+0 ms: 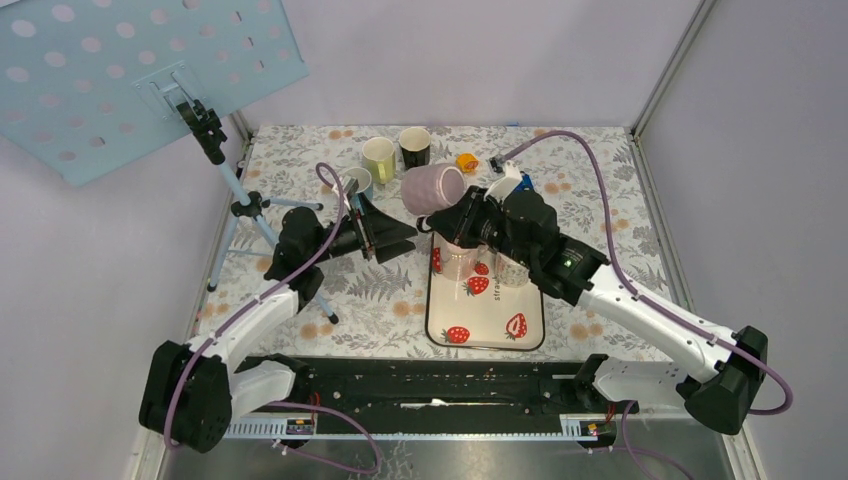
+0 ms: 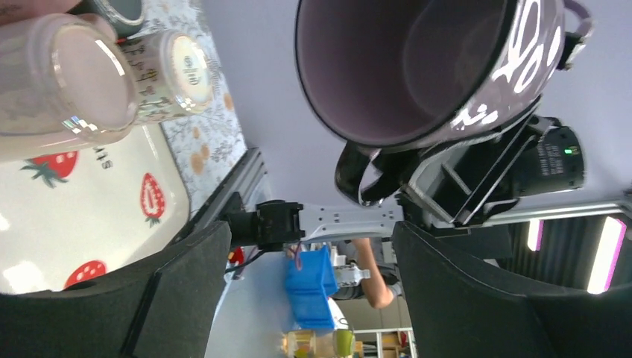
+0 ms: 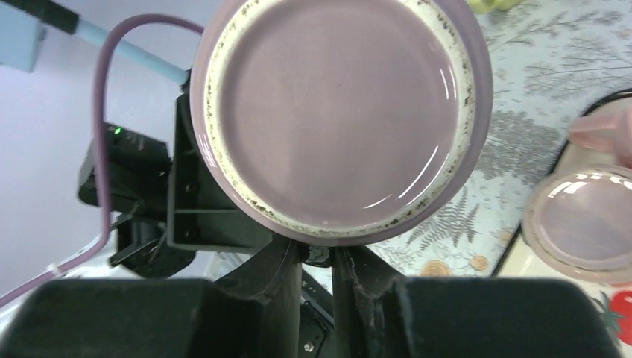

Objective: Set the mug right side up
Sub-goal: Turn over the cup on the tray.

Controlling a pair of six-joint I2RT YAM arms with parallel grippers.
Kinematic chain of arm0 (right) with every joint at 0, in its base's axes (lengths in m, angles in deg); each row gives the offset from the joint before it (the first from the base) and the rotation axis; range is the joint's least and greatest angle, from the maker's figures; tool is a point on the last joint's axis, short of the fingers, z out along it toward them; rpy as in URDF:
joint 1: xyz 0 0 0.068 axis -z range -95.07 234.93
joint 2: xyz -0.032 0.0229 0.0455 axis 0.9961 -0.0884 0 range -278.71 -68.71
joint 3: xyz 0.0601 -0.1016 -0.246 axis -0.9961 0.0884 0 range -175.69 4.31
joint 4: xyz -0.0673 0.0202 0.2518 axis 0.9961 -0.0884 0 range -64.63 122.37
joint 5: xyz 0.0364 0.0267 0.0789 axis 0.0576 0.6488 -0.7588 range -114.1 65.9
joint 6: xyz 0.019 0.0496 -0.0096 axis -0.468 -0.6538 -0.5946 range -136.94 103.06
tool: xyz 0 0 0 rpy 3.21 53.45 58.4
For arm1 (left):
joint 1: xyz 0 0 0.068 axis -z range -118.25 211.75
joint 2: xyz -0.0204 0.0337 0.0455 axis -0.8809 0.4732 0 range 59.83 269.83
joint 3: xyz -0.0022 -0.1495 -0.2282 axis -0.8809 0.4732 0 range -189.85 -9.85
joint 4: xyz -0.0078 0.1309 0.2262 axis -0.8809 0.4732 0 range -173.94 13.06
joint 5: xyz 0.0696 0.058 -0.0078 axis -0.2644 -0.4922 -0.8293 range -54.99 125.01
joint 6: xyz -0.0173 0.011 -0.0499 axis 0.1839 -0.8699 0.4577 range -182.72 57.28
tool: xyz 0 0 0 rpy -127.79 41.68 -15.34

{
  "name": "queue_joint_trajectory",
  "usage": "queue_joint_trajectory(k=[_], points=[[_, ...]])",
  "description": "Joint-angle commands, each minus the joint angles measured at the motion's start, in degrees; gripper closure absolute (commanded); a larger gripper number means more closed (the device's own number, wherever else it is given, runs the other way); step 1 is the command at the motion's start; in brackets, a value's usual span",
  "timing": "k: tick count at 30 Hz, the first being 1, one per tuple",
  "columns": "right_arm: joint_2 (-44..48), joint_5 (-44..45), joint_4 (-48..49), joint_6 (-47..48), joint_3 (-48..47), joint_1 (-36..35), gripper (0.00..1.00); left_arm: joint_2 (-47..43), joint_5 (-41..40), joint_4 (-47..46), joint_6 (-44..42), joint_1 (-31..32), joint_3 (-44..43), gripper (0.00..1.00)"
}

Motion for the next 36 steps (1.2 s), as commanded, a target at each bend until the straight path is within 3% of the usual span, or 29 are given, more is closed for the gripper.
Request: queue_joint_trajectory(k=[1, 4, 7, 14, 22, 36], points=[[0.97, -6.61, 15.9, -2.55, 1.45, 0.58, 1.0, 2.95, 2.51, -19.58, 10.26, -0.32, 0.26, 0.17], [0.45, -9.13, 20.57, -4.63, 3.24, 0.74, 1.0, 6.28, 2.37, -31.97, 19.19, -0.32, 1.07, 0.22], [0.54, -9.81, 24.84, -6.28, 5.06, 0.78, 1.0, 8.29, 2.12, -37.32, 23.18, -0.23, 1.02, 0.26], [0.27, -10.6, 28.72, -8.04, 5.92, 0.96, 1.0, 8.66, 2.34, -38.24, 24.0, -0.09, 0.98, 0.34], [0.31, -10.53, 32.84, -10.91, 7.79, 1.54, 1.0, 10.21, 2.11, -46.5, 29.32, 0.52, 1.66, 0.37], [-1.49, -12.42, 34.27, -12.68, 7.27, 1.68, 1.0, 10.52, 2.82, -45.4, 28.45, 2.3, 0.36, 0.53]])
